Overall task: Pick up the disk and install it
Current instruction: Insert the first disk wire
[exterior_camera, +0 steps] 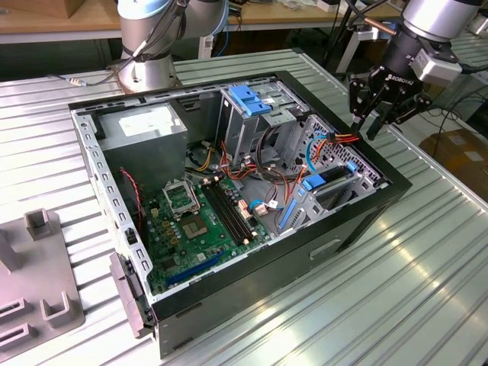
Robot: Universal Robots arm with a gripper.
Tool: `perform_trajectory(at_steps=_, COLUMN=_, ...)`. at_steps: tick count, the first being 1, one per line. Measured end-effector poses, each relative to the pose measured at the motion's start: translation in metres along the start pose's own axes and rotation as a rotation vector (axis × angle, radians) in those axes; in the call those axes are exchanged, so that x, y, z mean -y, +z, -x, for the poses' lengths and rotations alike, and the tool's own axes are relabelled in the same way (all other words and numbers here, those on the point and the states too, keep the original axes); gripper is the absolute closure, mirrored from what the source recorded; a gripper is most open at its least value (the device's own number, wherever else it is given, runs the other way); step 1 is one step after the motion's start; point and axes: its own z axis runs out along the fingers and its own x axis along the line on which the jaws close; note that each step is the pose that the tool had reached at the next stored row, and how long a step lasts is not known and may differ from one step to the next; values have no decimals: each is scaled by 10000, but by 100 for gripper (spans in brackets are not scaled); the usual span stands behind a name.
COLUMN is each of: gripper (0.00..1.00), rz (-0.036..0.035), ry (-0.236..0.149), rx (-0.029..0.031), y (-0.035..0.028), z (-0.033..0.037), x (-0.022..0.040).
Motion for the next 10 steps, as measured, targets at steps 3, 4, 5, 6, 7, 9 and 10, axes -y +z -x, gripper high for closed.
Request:
perform_trajectory(at_steps=3, gripper=62, rz=0, ry=0, rx=0, y=0, z=0, x=0)
perform_trajectory(at_steps=4, gripper=62, rz=0, ry=0, rx=0, y=1, z=0, x=0)
perform_trajectory(at_steps=5, gripper=62, rz=0, ry=0, rx=0, y=1, z=0, x=0)
perform_trajectory(at_steps=6, gripper=62, rz=0, ry=0, rx=0, y=1, z=0, x=0)
perform_trajectory(at_steps=7, gripper=62, rz=0, ry=0, rx=0, y=1, z=0, x=0)
perform_trajectory(at_steps=9, gripper=62, rz=0, ry=0, rx=0, y=1, z=0, x=0)
perform_trajectory(at_steps=10, gripper=62, rz=-1, ry=0, rx=1, y=2, z=0, x=0)
